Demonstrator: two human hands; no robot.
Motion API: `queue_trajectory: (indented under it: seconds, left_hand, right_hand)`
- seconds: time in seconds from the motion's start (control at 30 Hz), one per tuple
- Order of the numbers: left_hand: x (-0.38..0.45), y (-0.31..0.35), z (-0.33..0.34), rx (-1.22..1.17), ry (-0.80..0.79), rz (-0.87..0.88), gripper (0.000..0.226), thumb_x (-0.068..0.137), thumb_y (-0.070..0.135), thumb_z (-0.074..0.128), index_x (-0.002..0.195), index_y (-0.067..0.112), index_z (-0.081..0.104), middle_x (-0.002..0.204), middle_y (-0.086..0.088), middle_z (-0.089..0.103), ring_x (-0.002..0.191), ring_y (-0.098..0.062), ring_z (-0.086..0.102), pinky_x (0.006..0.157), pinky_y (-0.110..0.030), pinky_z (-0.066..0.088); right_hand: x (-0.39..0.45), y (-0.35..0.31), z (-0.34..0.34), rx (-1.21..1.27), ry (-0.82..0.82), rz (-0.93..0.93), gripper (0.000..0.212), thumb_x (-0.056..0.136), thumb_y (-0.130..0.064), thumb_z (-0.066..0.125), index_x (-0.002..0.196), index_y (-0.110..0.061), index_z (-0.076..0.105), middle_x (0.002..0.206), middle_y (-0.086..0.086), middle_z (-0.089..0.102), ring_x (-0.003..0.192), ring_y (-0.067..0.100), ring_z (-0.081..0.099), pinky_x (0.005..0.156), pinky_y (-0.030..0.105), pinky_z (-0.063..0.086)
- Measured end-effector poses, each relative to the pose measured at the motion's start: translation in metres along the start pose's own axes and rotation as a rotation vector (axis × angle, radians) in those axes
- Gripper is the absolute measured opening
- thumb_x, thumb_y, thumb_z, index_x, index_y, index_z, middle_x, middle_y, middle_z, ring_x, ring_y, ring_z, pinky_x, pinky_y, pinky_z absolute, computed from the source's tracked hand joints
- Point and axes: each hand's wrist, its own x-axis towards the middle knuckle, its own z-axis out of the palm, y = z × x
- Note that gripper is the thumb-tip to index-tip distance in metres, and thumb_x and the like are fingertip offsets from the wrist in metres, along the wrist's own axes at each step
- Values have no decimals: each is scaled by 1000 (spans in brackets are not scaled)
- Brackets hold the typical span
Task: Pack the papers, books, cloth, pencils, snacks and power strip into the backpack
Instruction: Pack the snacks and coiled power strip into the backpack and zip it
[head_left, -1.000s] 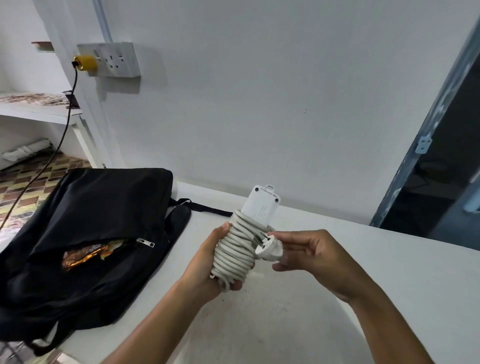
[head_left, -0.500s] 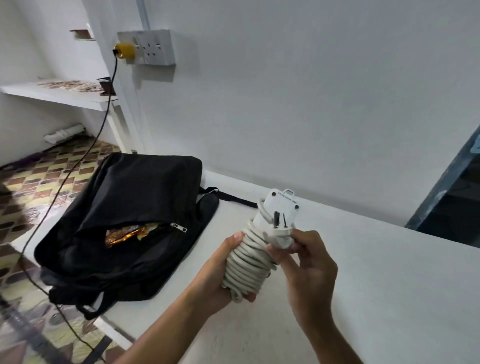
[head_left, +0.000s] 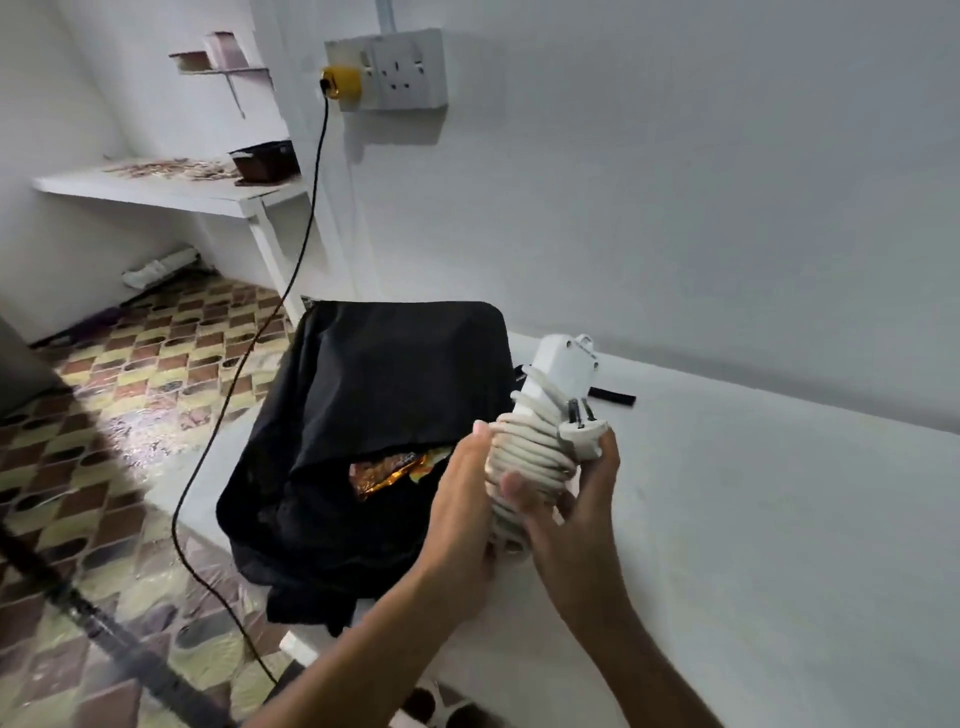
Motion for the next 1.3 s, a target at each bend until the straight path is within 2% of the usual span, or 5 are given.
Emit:
queue_trajectory:
  seconds: [0.23, 0.53, 0.8, 1.03, 1.3]
  left_hand:
    - [23, 20, -88, 551, -421, 129, 87, 79, 84, 29, 147, 29, 27, 150, 4, 39, 139, -15, 35, 113, -41, 32]
    - [33, 20, -205, 1708, -426, 807, 40, 66, 65, 51, 87, 35, 67, 113, 7, 57, 110, -21, 45, 87, -47, 40]
    - [48, 14, -213, 1862, -649, 570, 29, 83, 54, 53, 105, 39, 65, 159, 1, -2, 145, -30, -18, 112, -65, -4]
    - [61, 46, -205, 1332, -443, 627, 23, 91, 32, 40, 98, 20, 57, 98, 5, 62, 97, -20, 59, 85, -40, 47]
    - [105, 147, -168, 1266, -290, 660, 10, 95, 11, 49, 90, 15, 57, 81, 0, 58, 79, -20, 52, 70, -26, 31]
  right_hand:
    - [18, 4, 59, 115, 149, 92, 82, 59, -20, 88, 125, -17, 39, 104, 12, 66, 87, 24, 71, 66, 34, 58]
    - [8, 4, 68, 366, 51, 189, 64, 59, -20, 76, 116, -16, 47, 87, 15, 63, 70, 38, 63, 56, 39, 52]
    - [2, 2, 75, 324, -3, 203, 65, 59, -21, 76, 117, -16, 47, 87, 16, 62, 71, 39, 62, 55, 39, 52]
    - [-5, 0, 69, 251, -285, 184, 88, 56, -24, 86, 131, -11, 41, 96, 27, 59, 76, 41, 63, 57, 40, 53]
    - [-1, -27, 80, -522, -480, 110, 90, 54, -13, 83, 128, -42, 42, 109, 0, 63, 97, 21, 65, 82, 38, 56]
